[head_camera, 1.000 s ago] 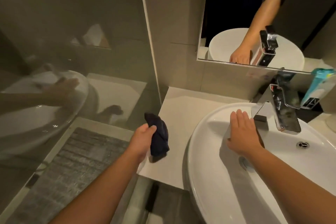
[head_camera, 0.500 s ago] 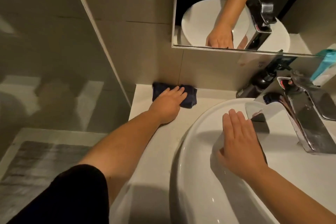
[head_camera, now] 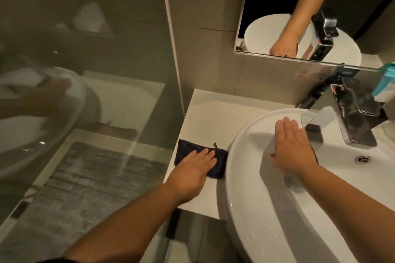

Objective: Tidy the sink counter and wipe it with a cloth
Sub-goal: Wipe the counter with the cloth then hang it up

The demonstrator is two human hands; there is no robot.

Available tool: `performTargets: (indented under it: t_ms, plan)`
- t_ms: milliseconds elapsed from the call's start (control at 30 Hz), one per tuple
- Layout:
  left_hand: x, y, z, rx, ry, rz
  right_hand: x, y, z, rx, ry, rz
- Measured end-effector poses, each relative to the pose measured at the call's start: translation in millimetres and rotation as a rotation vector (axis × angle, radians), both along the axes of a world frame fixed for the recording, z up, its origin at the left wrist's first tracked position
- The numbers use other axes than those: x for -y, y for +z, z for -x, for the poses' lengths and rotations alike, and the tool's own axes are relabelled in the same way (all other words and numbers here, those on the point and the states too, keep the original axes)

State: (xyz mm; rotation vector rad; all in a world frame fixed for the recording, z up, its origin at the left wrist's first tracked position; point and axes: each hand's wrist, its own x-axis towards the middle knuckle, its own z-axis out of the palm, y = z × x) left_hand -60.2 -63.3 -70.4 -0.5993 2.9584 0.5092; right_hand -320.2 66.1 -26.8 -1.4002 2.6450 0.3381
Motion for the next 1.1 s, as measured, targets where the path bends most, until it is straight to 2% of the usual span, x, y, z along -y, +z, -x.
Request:
performTargets:
  t_ms: [167,333,433,500,633,667,733,800,900,967,1100]
  plan:
    - [-74,5,-61,0.03,0.104,0.011,0,13,-3,0.066,-0.013,-0.024]
    - [-128,12,-85,0.043,0.216,0.024,0,25,-4,0.1,-0.012,-0.071]
    - [-152,13,-89,-0.007,0.335,-0.087,0,27,-1,0.095,-0.004,-0.105]
    - [-165,16,-90,-0.058,0.584,-0.399,0,28,0,0.105,-0.006,-0.113]
    - [-166,35,-83,-0.347,1.247,-1.329,-1,28,1,0.11,0.007,-0.118]
    - [-159,41,-83,-0.406,1.364,-1.456,-1,27,1,0.111,0.011,-0.113]
    - [-136,57,-81,-0.493,1.445,-1.552,-3,24,3,0.108,0.021,-0.096]
    - [-101,75,-70,-0.589,1.402,-1.481,-4,22,2,0.105,0.032,-0.067]
    - [-36,92,-30,-0.652,1.241,-1.22,-5,21,-1,0.097,0.037,-0.029]
    - [8,94,9,-0.596,1.061,-0.979,-5,20,-3,0.094,0.025,-0.026]
    - [78,80,106,-0.363,0.645,-0.429,-3,12,-3,0.08,0.025,0.001]
